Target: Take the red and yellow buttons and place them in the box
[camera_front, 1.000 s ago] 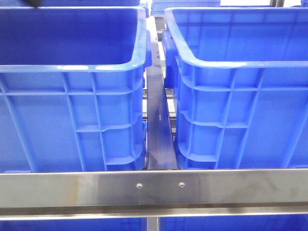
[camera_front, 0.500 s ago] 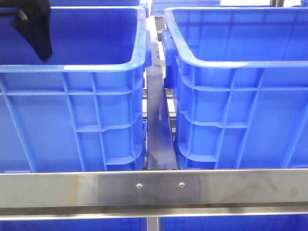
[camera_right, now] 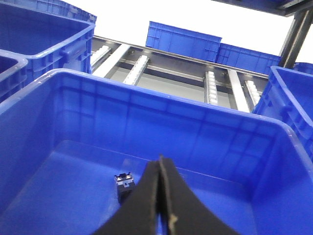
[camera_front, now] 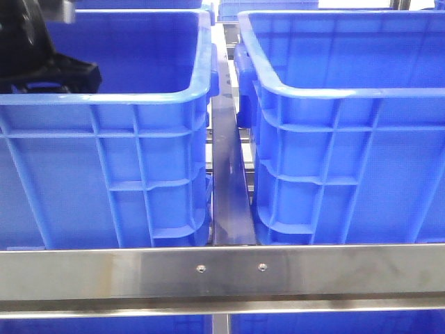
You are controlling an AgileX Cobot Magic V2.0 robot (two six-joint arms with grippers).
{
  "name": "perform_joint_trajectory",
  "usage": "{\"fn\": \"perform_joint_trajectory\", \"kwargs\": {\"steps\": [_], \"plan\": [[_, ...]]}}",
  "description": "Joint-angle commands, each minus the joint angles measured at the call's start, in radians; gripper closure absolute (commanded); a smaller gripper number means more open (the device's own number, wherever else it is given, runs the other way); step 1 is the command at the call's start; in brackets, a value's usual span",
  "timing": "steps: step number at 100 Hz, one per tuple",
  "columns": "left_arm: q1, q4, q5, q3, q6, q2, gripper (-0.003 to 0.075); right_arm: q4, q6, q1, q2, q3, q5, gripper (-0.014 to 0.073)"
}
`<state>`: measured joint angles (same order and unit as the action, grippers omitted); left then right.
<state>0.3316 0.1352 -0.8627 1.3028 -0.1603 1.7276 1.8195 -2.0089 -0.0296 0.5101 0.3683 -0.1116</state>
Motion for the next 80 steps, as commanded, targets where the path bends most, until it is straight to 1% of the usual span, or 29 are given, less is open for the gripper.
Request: {"fn": "perform_joint_trajectory", "kwargs": {"steps": [1,10,17,36,46,53,65,80], "plan": [[0.000,0.007,0.046,0.024,-0.011,-0.027,0.0114,0.098,0.002,-0.006,-0.001,0.029,-0.029,0.0662],[0.000,0.007,0.058,0.024,-0.011,-0.020,0.0174,0.098,0.002,-0.006,-0.001,0.029,-0.029,0.0662],[0.000,0.005,0.068,0.024,-0.011,-0.016,0.0238,0.098,0.002,-0.006,-0.001,0.029,-0.029,0.0662],[0.000,0.003,0.076,0.024,-0.011,-0.013,0.0464,0.098,0.002,-0.006,-0.001,0.029,-0.029,0.0662],[0.000,0.003,0.081,0.024,-0.011,-0.013,0.0548,0.098,0.002,-0.006,-0.001,0.029,-0.029,0.0662],[0.000,0.003,0.093,0.024,-0.011,-0.020,0.0571,0.098,0.002,-0.006,-0.001,0.029,-0.029,0.0662],[0.011,0.003,0.132,0.024,-0.011,-0.062,0.0573,0.098,0.002,-0.006,-0.001,0.029,-0.036,0.0662],[0.052,0.003,0.148,0.024,0.006,-0.170,0.0573,0.098,0.002,-0.006,0.000,0.029,-0.036,0.0662]]}}
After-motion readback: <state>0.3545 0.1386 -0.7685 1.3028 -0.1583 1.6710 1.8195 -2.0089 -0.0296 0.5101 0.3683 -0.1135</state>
